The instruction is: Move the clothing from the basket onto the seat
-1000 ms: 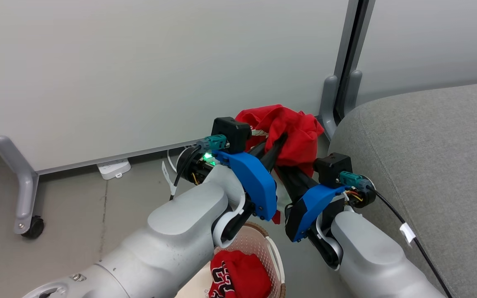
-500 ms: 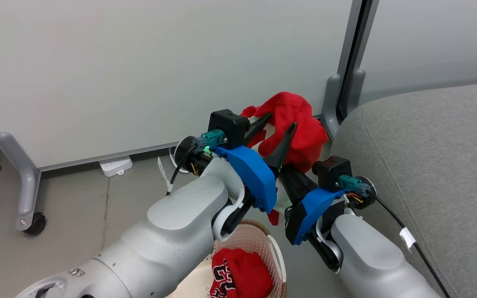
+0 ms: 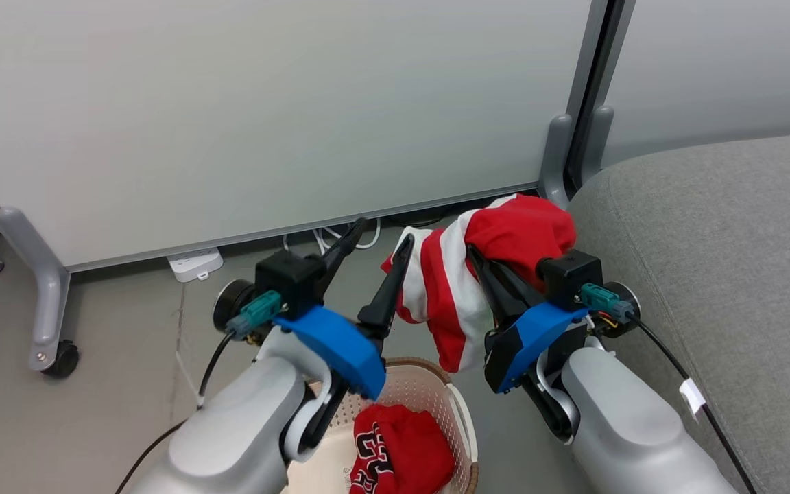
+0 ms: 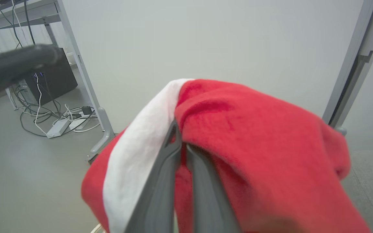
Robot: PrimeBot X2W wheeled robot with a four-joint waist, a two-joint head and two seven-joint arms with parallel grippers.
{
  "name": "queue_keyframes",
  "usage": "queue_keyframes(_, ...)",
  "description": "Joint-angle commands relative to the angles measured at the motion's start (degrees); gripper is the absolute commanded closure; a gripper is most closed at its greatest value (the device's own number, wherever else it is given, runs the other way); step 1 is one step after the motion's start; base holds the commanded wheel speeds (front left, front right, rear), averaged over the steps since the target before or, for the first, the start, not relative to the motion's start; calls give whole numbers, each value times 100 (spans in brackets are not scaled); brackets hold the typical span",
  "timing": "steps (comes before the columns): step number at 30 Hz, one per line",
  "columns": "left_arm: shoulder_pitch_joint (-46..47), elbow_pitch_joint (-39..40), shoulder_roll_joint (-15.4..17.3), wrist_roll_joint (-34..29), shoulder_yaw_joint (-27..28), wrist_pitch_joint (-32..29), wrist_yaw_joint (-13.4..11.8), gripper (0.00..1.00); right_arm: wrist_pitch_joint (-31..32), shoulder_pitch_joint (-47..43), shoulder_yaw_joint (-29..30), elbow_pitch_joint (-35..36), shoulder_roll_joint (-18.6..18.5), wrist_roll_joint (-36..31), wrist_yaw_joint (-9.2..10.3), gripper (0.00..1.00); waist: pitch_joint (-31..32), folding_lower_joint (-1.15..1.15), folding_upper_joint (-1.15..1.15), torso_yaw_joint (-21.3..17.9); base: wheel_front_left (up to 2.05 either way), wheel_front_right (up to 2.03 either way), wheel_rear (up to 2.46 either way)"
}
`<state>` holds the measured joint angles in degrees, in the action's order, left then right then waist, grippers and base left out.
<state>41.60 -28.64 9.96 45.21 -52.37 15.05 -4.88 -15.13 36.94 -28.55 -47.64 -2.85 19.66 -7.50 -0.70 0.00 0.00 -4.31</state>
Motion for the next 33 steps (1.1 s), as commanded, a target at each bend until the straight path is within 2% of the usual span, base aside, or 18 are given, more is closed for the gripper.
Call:
queue_keyframes(1, -277, 127, 83, -161, 159, 17, -14, 0, 0, -77, 40, 44, -6, -27, 2, 100, -7, 0, 0, 15, 0, 0, 0)
queue_keyframes(9, -1780, 874, 376, -1299, 1313, 18, 198, 0, 0, -150, 184, 158, -6, -204, 2, 100, -27, 0, 0, 46, 0, 0, 0)
queue_keyframes(16, -2702, 1078, 303, -1937, 2195, 19, 382, 0, 0, -205, 256, 156, -6, -285, 2, 100, -3, 0, 0, 59, 0, 0, 0)
queue_keyframes(27, -3082, 893, -18, -2594, 2880, 19, 799, 0, 0, -242, 287, 123, -7, -338, 2, 100, -22, 0, 0, 58, 0, 0, 0)
queue_keyframes(33, -3084, 835, -171, -2773, 3142, 19, 902, 0, 0, -210, 266, 105, -7, -311, 2, 100, -30, 0, 0, 22, 0, 0, 0)
